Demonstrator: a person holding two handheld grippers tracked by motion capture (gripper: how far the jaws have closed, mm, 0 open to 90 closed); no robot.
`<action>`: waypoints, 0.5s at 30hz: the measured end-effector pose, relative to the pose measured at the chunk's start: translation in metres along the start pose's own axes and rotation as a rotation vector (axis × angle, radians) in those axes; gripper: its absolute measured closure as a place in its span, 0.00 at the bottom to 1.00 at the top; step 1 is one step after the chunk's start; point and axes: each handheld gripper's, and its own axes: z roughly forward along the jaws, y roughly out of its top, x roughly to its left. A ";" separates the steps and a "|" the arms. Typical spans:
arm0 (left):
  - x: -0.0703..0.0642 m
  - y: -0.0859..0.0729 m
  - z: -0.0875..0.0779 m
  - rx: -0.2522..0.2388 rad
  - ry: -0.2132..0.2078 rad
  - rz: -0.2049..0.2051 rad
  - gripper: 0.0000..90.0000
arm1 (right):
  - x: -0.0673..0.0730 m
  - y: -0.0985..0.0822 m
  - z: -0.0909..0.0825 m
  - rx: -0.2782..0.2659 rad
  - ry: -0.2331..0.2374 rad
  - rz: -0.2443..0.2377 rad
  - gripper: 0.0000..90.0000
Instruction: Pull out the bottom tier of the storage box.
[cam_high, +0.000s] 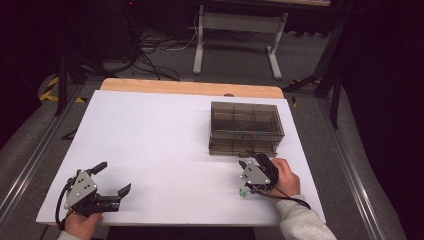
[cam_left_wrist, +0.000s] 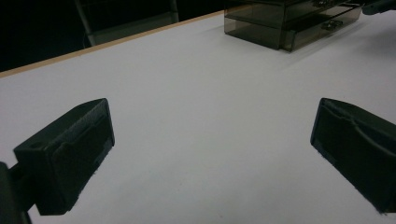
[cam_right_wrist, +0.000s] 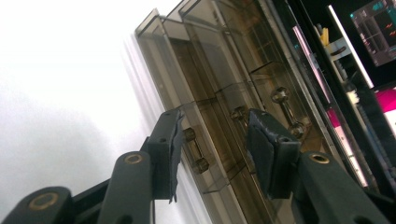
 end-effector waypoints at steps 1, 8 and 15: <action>0.000 0.000 0.000 0.000 0.000 0.000 0.01 | -0.002 0.000 -0.001 -0.001 0.009 0.006 0.62; 0.000 0.000 0.000 0.004 0.003 0.000 0.01 | -0.013 -0.003 -0.006 -0.058 0.102 0.134 0.56; 0.000 0.000 -0.001 0.001 0.001 0.005 0.01 | -0.022 -0.004 -0.006 -0.075 0.197 0.193 0.56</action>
